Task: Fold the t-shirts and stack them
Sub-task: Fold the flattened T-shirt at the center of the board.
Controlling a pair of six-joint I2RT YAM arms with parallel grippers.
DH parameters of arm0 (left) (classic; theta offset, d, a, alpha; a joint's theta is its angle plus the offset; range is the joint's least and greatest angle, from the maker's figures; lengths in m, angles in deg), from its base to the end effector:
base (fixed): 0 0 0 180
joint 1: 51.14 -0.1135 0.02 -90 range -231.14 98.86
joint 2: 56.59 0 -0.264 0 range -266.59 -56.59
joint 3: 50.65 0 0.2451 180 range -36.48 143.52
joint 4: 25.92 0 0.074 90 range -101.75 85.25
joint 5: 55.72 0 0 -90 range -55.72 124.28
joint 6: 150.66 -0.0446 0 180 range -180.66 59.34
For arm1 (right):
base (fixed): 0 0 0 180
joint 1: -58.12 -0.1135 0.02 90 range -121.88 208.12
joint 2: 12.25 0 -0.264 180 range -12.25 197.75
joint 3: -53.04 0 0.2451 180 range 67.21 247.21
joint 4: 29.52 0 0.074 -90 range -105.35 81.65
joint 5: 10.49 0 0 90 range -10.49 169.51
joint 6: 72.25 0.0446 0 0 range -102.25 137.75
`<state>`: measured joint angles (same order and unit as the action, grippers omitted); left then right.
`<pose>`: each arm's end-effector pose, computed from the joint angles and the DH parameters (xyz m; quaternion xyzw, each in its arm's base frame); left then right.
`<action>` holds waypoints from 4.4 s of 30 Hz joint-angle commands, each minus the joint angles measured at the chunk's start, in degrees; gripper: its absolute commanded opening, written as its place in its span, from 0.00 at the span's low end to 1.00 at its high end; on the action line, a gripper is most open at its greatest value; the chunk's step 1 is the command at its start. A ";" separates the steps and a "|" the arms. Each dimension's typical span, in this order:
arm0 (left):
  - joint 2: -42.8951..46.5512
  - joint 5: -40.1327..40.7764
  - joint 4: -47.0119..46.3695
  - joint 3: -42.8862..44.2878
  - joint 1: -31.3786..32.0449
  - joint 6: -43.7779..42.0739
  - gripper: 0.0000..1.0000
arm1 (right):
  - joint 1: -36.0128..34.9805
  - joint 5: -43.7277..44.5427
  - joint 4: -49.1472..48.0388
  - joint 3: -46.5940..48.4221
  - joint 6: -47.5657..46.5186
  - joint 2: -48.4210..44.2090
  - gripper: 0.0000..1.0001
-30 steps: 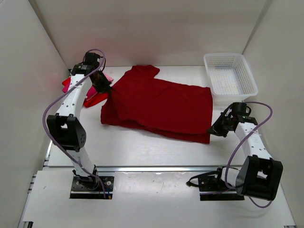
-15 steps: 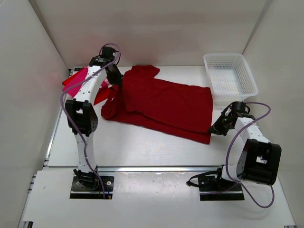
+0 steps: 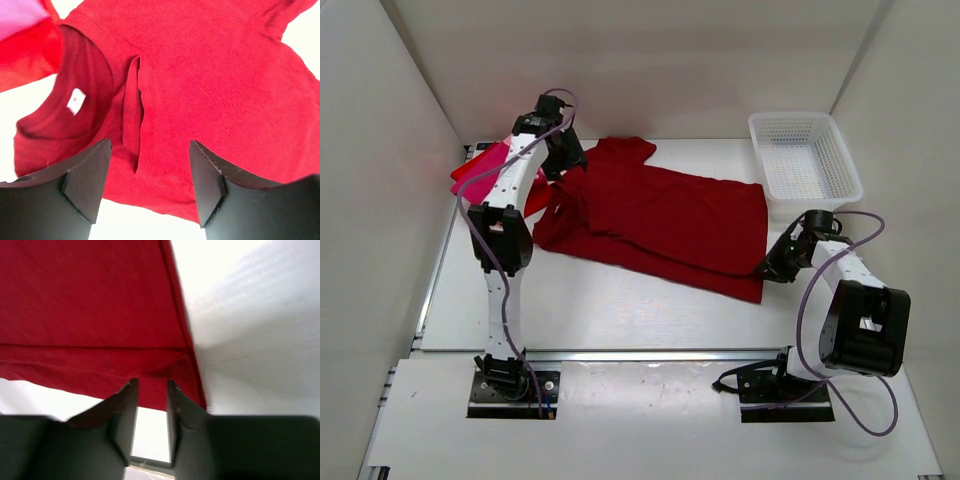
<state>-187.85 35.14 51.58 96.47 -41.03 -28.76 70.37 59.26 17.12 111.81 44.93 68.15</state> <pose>0.4788 -0.0847 0.2746 -0.1851 0.9517 -0.0810 0.2313 0.2444 -0.0373 0.1758 0.2949 0.9213 0.1953 0.1616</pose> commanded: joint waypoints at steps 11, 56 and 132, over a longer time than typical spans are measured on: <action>34.40 -8.86 -9.70 -46.35 -15.02 1.23 0.05 | -4.50 1.97 5.41 -3.37 0.42 -17.28 0.32; 30.36 -16.68 -45.75 -75.38 -21.45 17.41 0.17 | 7.43 -4.89 -12.43 -23.85 9.82 -13.70 0.10; 53.48 -20.20 -23.43 -93.83 -13.01 -1.93 0.00 | -32.12 -17.36 -16.02 1.02 4.82 0.73 0.00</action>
<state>-133.12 17.96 32.54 2.50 -51.31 -30.25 36.91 42.96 6.17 114.41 50.44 69.05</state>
